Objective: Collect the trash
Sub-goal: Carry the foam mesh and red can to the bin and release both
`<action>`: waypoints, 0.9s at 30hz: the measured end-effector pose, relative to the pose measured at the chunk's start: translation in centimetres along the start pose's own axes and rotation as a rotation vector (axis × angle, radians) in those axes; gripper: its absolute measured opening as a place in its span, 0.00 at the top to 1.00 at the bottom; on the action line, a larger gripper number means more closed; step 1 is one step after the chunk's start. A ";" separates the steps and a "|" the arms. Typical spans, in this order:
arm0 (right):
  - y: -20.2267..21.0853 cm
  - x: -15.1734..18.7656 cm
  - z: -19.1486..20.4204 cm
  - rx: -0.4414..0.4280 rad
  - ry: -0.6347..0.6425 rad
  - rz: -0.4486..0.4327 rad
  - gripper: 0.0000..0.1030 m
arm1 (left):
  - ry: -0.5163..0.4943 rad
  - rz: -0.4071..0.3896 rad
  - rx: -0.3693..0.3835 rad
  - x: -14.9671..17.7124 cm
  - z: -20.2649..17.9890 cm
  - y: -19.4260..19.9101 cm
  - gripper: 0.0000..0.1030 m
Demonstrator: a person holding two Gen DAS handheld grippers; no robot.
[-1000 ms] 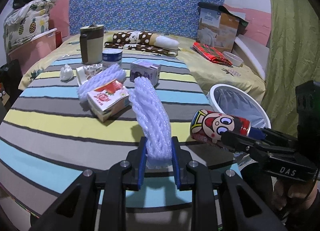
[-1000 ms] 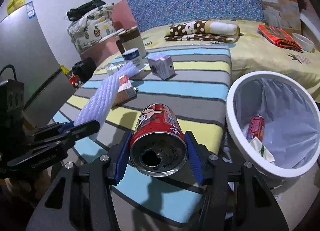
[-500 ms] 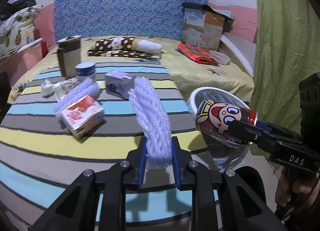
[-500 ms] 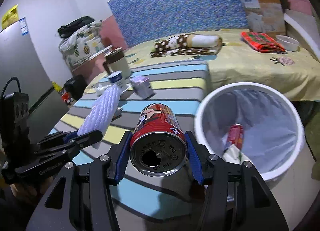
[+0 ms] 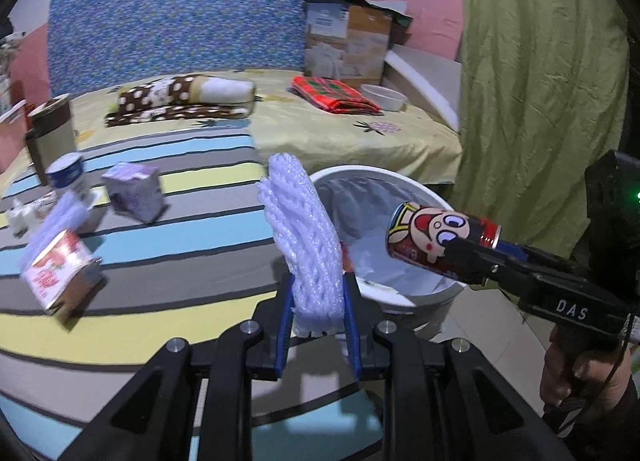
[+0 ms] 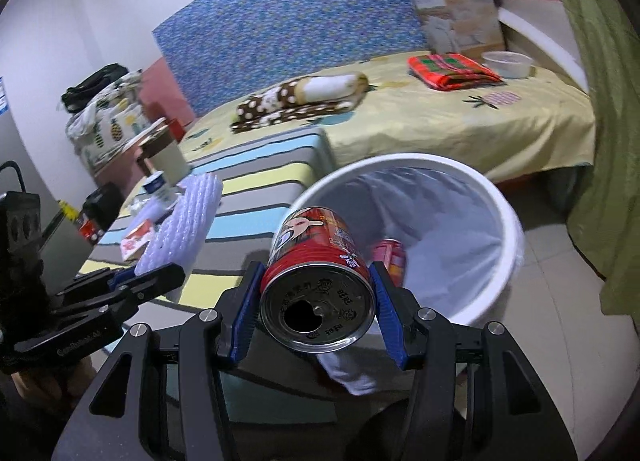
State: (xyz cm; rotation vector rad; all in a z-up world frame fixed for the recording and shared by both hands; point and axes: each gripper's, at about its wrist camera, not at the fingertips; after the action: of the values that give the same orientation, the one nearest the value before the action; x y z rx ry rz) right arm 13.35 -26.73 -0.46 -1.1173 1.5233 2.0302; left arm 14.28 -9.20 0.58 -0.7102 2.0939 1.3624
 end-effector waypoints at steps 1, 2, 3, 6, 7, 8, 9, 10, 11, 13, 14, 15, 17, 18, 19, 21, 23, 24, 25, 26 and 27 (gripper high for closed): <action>0.0 0.1 -0.2 0.007 -0.005 0.003 0.47 | -0.004 0.005 0.007 -0.1 -0.3 -0.4 0.77; 0.0 0.2 -0.4 0.015 -0.008 0.007 0.47 | -0.010 0.012 0.015 -0.2 -0.6 -0.8 0.77; -0.1 0.2 -0.5 0.024 -0.009 0.010 0.47 | -0.014 0.017 0.020 -0.2 -0.9 -1.1 0.77; -0.1 0.4 -1.1 0.042 -0.016 0.021 0.47 | -0.030 0.038 0.041 -0.3 -1.7 -2.1 0.77; -0.2 0.4 -1.3 0.047 -0.019 0.026 0.47 | -0.035 0.045 0.046 -0.3 -1.9 -2.5 0.77; -0.2 0.5 -1.5 0.053 -0.022 0.032 0.47 | -0.039 0.052 0.050 -0.3 -2.2 -2.9 0.77; -0.3 0.6 -1.6 0.058 -0.025 0.038 0.47 | -0.041 0.060 0.053 -0.4 -2.3 -3.3 0.77; -0.4 0.7 -2.0 0.062 -0.029 0.043 0.47 | -0.043 0.068 0.059 -0.4 -2.5 -3.6 0.77; -0.5 0.8 -2.1 0.066 -0.034 0.050 0.47 | -0.045 0.075 0.063 -0.4 -2.6 -4.0 0.77; -0.5 1.1 -2.6 0.075 -0.040 0.063 0.47 | -0.049 0.086 0.070 -0.4 -2.9 -4.6 0.76; -0.5 1.1 -2.8 0.076 -0.041 0.067 0.47 | -0.052 0.092 0.076 -0.5 -3.0 -4.8 0.76; -0.6 1.2 -2.9 0.078 -0.043 0.073 0.47 | -0.054 0.098 0.082 -0.5 -3.2 -5.1 0.76; -0.7 1.3 -3.1 0.082 -0.042 0.087 0.47 | -0.057 0.109 0.088 -0.7 -3.4 -5.7 0.75; -0.8 1.3 -3.1 0.083 -0.042 0.093 0.47 | -0.056 0.113 0.091 -0.7 -3.5 -6.0 0.74; -0.8 1.3 -3.2 0.083 -0.041 0.097 0.47 | -0.052 0.117 0.095 -0.7 -3.5 -6.2 0.68; -0.9 1.4 -3.3 0.083 -0.042 0.105 0.47 | -0.038 0.123 0.107 -0.8 -3.4 -6.5 0.57; -0.9 1.3 -3.5 0.084 -0.040 0.112 0.47 | -0.025 0.117 0.116 -0.9 -3.2 -6.6 0.49; -1.0 1.3 -3.5 0.085 -0.039 0.116 0.47 | -0.015 0.116 0.122 -1.0 -3.1 -6.6 0.46; -1.0 1.3 -3.5 0.086 -0.038 0.119 0.47 | -0.007 0.116 0.126 -1.1 -3.0 -6.6 0.45; -1.0 1.3 -3.6 0.086 -0.036 0.123 0.47 | -0.001 0.114 0.126 -1.1 -2.8 -6.6 0.45; -1.1 1.3 -3.6 0.086 -0.034 0.126 0.47 | 0.005 0.110 0.125 -1.2 -2.7 -6.4 0.45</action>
State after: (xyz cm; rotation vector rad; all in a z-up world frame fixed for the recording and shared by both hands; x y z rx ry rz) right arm 14.64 -29.87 -2.51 -0.9712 1.6861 2.0318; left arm 19.11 -13.79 -1.84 -0.5543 2.2289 1.2742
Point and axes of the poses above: each gripper's, at about its wrist camera, not at the fingertips, and y roughly against the way its jaws point, z to its left, x to its underside, and after that the axes turned 13 degrees about y, right-handed
